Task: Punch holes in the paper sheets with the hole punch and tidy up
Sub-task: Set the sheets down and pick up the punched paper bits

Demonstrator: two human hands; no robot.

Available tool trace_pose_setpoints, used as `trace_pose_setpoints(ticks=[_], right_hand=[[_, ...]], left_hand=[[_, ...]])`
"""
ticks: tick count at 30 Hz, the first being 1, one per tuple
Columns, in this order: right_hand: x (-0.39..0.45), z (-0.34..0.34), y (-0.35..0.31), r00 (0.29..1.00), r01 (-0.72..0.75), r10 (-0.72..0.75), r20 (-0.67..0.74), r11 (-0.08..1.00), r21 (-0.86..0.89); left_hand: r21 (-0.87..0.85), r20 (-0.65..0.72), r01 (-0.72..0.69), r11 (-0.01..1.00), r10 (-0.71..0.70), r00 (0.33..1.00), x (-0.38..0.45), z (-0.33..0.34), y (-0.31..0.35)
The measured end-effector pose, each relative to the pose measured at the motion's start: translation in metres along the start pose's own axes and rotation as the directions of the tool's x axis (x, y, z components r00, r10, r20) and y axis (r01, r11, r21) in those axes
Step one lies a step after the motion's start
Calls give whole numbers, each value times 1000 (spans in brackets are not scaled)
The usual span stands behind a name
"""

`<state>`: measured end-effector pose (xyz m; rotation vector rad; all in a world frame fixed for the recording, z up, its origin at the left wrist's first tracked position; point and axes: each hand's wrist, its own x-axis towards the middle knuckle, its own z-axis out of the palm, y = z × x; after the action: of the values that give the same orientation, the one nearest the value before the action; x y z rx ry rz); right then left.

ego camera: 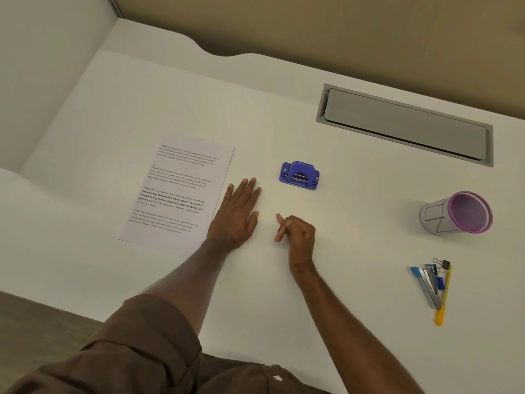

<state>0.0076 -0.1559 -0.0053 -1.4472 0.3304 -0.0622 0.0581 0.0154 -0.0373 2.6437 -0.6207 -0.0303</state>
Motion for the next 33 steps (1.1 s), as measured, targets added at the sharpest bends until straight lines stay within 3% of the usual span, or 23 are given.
trace_pose_setpoints(ticks=[4,11,25,29,33], right_hand=[[8,-28,-12,999,-34,33,18,998,51],[-17,-72,-8,978,-85,108,180,988,-131],[50,-35,-22,975,-88,126,181,975,-205],[46,-48,-20,993,-81,81,84,997,-5],[37,-60,-15,979,-66,105,-175,975,213]], left_hand=[[-6,-13,-4,1000,4,1000,0,0,0],[9,-16,-11,1000,11,1000,0,6,-3],[6,0,-3,1000,3,1000,1,5,-3],[1,-20,-5,1000,5,1000,0,4,-2],[-2,-25,-8,1000,8,1000,0,4,-1]])
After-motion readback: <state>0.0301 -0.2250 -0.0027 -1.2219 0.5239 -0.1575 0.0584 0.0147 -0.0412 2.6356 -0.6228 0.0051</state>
